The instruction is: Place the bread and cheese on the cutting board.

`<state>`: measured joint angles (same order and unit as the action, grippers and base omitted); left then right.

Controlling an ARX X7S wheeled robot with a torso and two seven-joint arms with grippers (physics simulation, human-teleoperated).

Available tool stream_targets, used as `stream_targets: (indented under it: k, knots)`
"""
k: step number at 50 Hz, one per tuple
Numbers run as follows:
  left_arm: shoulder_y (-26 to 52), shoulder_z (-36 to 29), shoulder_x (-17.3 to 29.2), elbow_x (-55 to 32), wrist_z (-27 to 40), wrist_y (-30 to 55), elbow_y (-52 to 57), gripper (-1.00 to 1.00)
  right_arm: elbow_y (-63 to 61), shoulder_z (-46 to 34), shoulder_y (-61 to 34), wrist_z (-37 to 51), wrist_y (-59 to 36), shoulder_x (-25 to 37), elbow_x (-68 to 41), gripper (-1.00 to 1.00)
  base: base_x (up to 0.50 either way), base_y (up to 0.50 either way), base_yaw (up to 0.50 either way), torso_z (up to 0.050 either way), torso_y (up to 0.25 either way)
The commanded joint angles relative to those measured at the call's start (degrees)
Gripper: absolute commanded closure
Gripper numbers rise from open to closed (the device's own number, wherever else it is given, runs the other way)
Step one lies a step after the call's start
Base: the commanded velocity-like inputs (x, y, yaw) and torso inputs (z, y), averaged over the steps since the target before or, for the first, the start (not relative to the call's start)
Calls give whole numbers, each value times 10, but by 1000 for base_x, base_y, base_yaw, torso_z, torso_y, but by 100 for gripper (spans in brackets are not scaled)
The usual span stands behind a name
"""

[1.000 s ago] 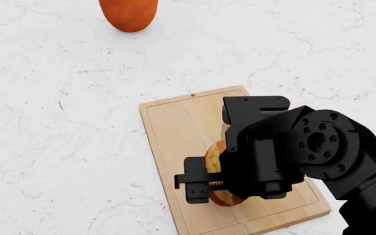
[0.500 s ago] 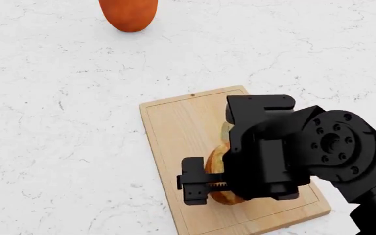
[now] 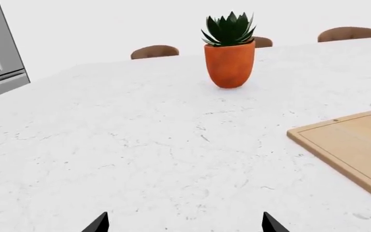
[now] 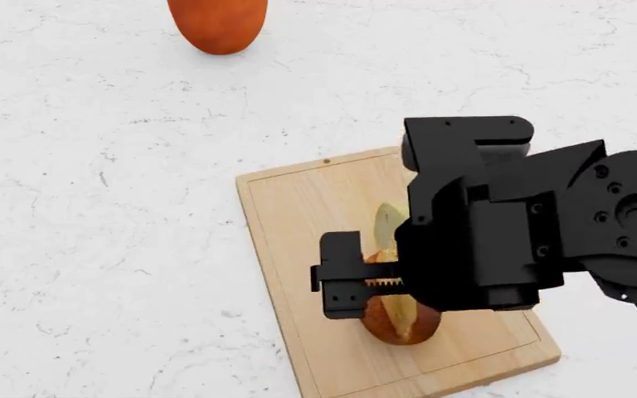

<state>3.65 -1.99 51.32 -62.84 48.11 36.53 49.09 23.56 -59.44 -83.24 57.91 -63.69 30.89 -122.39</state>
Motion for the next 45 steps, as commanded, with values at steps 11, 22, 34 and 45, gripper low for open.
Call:
stream_targets:
  k: [11, 22, 34, 45]
  knots:
    - [13, 5, 12, -16, 11, 4, 11, -100, -248, 112, 4, -30, 51, 115, 41, -100, 0, 0, 0, 0, 0]
    - [175, -35, 27, -105, 34, 77, -17, -100, -509, 261, 222, -115, 268, 265, 163, -100, 0, 0, 0, 0, 0]
    - [448, -110, 38, -267, 40, 216, -98, -100, -556, 350, 285, -200, 338, 400, 177, -100, 0, 0, 0, 0, 0]
    - [525, -107, 55, -320, 28, 239, -139, -100, -565, 365, 311, -223, 352, 439, 195, -100, 0, 0, 0, 0, 0]
